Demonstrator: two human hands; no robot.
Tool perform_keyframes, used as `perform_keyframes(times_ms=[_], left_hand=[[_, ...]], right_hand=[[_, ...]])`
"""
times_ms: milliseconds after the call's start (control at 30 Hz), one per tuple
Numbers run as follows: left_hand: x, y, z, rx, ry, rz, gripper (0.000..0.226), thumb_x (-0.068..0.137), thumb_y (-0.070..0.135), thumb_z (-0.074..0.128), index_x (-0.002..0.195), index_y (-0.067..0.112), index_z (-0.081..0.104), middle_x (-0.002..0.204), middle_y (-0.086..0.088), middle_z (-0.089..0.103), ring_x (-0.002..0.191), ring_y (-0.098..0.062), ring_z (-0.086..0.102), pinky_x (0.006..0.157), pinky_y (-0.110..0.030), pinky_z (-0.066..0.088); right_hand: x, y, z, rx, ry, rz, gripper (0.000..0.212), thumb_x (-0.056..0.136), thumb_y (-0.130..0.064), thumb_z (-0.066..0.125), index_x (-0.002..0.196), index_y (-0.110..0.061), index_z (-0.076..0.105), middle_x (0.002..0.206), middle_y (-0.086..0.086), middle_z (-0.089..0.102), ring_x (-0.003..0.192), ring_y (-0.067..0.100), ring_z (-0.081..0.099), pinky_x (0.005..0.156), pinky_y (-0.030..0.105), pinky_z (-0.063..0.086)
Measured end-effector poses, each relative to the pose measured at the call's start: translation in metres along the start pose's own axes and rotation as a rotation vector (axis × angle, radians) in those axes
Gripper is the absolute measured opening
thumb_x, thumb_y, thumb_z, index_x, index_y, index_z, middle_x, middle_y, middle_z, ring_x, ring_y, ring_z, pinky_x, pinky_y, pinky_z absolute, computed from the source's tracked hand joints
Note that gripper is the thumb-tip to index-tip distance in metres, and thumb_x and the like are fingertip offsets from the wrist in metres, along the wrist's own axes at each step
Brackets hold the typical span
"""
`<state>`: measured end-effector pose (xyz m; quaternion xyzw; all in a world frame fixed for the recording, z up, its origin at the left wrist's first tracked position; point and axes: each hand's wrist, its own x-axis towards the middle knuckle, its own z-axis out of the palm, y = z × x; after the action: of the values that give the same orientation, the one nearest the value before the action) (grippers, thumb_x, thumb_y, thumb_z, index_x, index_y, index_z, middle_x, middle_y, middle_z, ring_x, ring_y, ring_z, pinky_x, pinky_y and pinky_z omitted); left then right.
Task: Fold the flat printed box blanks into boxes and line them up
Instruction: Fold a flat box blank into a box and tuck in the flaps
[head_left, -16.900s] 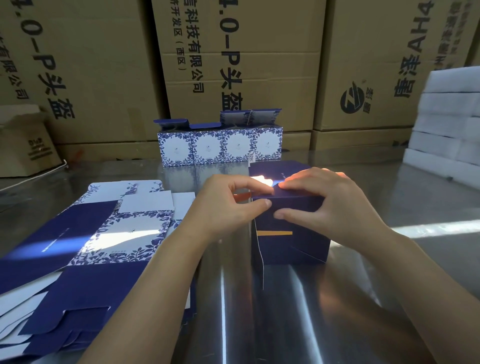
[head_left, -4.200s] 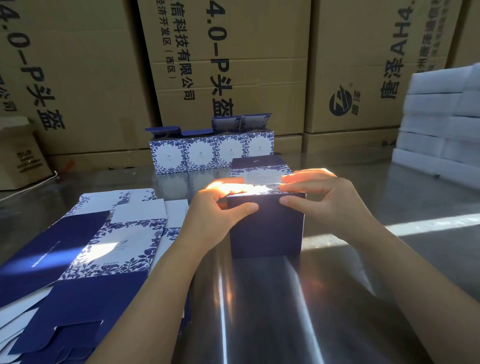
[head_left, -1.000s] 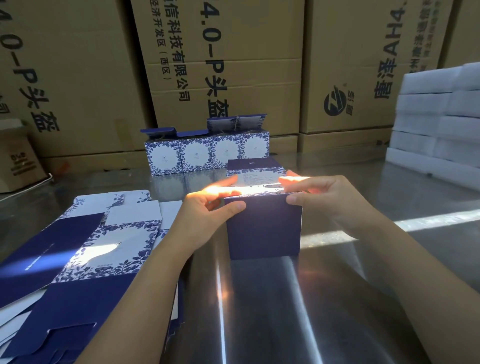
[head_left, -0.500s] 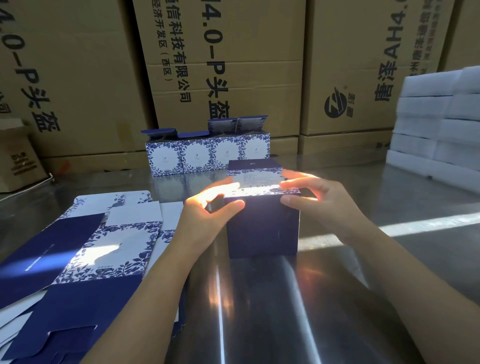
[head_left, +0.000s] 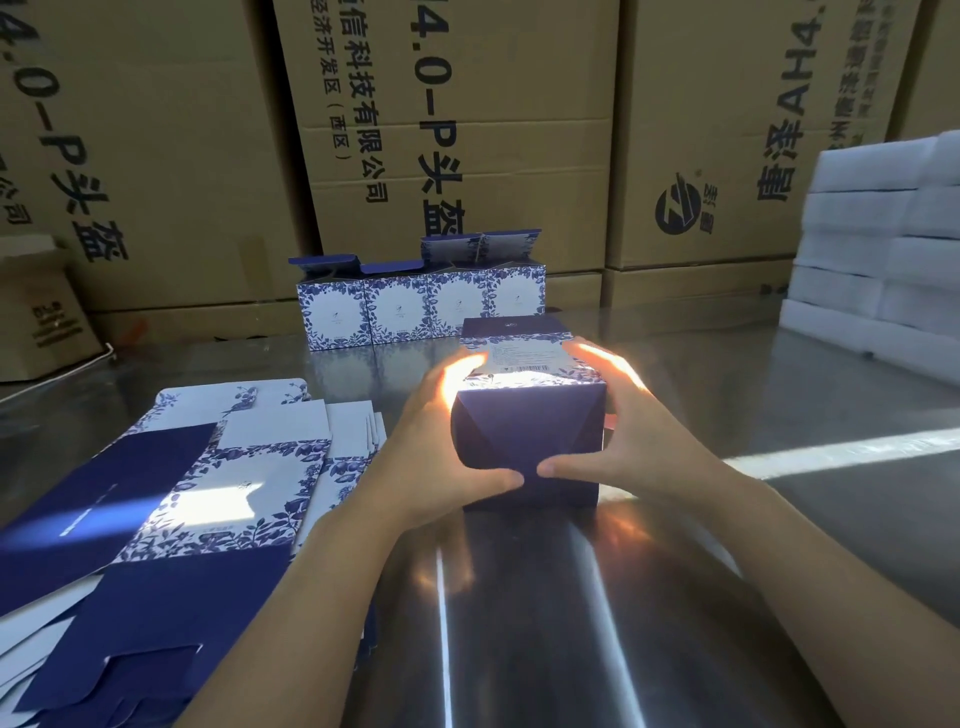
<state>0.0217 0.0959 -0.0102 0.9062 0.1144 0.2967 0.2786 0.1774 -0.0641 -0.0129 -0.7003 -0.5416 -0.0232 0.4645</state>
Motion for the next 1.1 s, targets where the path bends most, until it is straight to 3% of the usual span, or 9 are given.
perform_keyframes(times_ms=[133, 200, 367, 500, 567, 967, 1100], left_hand=[[0.002, -0.003, 0.001, -0.055, 0.069, -0.023, 0.077, 0.063, 0.043, 0.079, 0.122, 0.054, 0.03, 0.135, 0.017, 0.046, 0.122, -0.008, 0.048, 0.1, -0.031, 0.043], [0.002, -0.002, 0.002, -0.067, 0.112, -0.027, 0.066, 0.066, 0.044, 0.076, 0.118, 0.053, 0.036, 0.13, 0.02, 0.05, 0.115, -0.01, 0.054, 0.095, -0.038, 0.049], [0.003, 0.006, 0.006, -0.031, 0.199, -0.045, 0.056, 0.071, 0.038, 0.077, 0.111, 0.05, 0.038, 0.125, 0.029, 0.043, 0.107, -0.012, 0.056, 0.087, -0.042, 0.052], [0.004, 0.01, 0.01, 0.029, 0.25, -0.058, 0.053, 0.073, 0.037, 0.076, 0.113, 0.043, 0.042, 0.12, 0.028, 0.043, 0.103, -0.01, 0.054, 0.087, -0.039, 0.051], [0.005, 0.011, 0.011, 0.047, 0.268, -0.06, 0.052, 0.074, 0.036, 0.076, 0.114, 0.04, 0.043, 0.123, 0.025, 0.045, 0.103, -0.011, 0.054, 0.086, -0.036, 0.05], [0.008, 0.008, 0.016, 0.042, 0.345, -0.046, 0.044, 0.076, 0.03, 0.076, 0.112, 0.033, 0.05, 0.122, 0.018, 0.053, 0.106, -0.003, 0.047, 0.079, -0.021, 0.035], [0.006, 0.005, 0.01, -0.035, 0.251, -0.014, 0.045, 0.076, 0.035, 0.074, 0.11, 0.044, 0.046, 0.118, 0.029, 0.048, 0.103, 0.006, 0.046, 0.082, -0.018, 0.039]], right_hand=[[0.001, 0.002, 0.006, 0.079, 0.114, -0.009, 0.077, 0.062, -0.033, 0.087, 0.126, -0.037, 0.045, 0.142, -0.022, 0.034, 0.122, -0.003, 0.045, 0.081, 0.006, 0.045], [0.002, 0.001, 0.008, 0.058, 0.172, -0.014, 0.066, 0.065, -0.032, 0.085, 0.121, -0.033, 0.049, 0.14, -0.017, 0.039, 0.115, -0.008, 0.047, 0.076, 0.004, 0.044], [0.003, -0.001, 0.01, 0.021, 0.228, -0.014, 0.061, 0.066, -0.033, 0.084, 0.119, -0.029, 0.054, 0.133, -0.017, 0.044, 0.109, -0.017, 0.046, 0.079, 0.004, 0.044], [0.004, -0.003, 0.009, -0.069, 0.262, 0.002, 0.061, 0.065, -0.038, 0.082, 0.118, -0.026, 0.056, 0.127, -0.018, 0.047, 0.114, 0.0, 0.05, 0.093, 0.033, 0.049], [0.005, -0.005, 0.008, -0.096, 0.273, 0.002, 0.06, 0.065, -0.038, 0.082, 0.117, -0.025, 0.057, 0.124, -0.018, 0.048, 0.113, 0.003, 0.051, 0.094, 0.039, 0.048], [0.008, -0.005, 0.013, -0.196, 0.35, -0.001, 0.051, 0.066, -0.038, 0.082, 0.109, -0.025, 0.059, 0.113, -0.018, 0.051, 0.098, -0.01, 0.043, 0.084, 0.019, 0.036], [0.006, -0.005, 0.005, -0.139, 0.258, 0.019, 0.052, 0.068, -0.049, 0.073, 0.113, -0.029, 0.057, 0.115, -0.022, 0.049, 0.104, -0.009, 0.045, 0.087, 0.018, 0.038]])
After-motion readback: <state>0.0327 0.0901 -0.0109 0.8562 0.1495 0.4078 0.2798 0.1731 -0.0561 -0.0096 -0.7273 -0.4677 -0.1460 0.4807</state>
